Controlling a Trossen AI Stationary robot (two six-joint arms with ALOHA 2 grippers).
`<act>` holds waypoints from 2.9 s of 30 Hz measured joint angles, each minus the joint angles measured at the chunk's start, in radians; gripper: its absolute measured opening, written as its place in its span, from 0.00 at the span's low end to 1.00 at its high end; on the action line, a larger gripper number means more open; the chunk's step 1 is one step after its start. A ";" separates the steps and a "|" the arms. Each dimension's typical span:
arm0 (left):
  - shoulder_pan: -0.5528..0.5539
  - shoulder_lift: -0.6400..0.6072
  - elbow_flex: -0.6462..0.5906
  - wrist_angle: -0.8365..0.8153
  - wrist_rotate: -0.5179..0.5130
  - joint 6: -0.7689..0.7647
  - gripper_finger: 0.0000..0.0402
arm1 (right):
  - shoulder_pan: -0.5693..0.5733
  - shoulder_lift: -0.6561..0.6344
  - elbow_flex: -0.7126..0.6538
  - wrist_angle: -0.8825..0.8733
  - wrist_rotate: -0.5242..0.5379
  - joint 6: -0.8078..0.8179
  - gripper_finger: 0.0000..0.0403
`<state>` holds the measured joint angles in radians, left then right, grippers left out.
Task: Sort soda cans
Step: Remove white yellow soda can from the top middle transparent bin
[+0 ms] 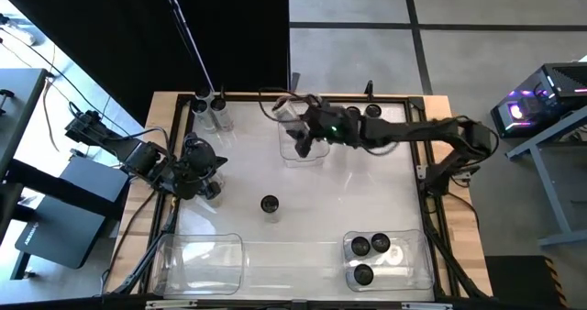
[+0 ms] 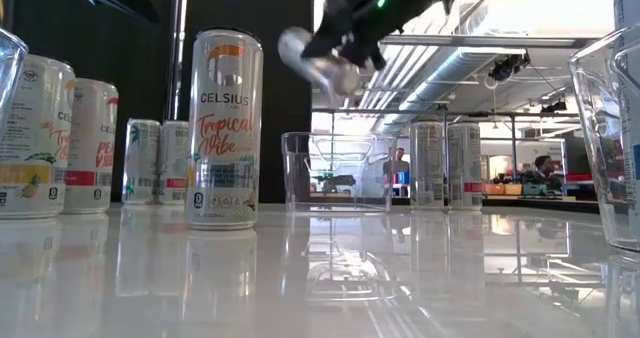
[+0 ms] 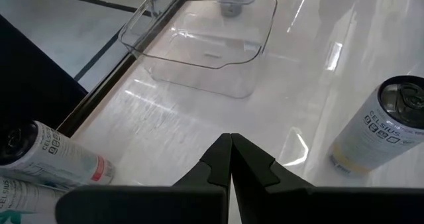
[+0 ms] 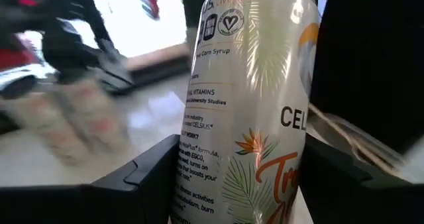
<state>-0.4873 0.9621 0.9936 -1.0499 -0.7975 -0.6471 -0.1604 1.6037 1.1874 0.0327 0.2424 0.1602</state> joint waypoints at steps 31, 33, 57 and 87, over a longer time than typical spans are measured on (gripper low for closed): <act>0.098 0.318 0.000 1.161 0.449 0.994 0.61 | 0.501 0.007 -0.556 1.074 0.030 -0.343 0.60; 0.110 0.345 0.001 1.195 0.448 1.066 0.67 | 0.499 0.007 -0.556 1.074 0.005 -0.341 0.60; 0.202 0.434 0.106 1.122 0.565 0.714 0.82 | 0.494 0.008 -0.555 1.064 -0.019 -0.311 0.60; 0.207 0.482 0.105 1.104 0.518 0.604 0.82 | 0.433 0.008 -0.554 1.166 -0.106 -0.370 0.60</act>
<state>-0.2806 1.4440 1.0981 0.0536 -0.2799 -0.0428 0.2726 1.6115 0.6331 1.1985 0.1360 -0.2094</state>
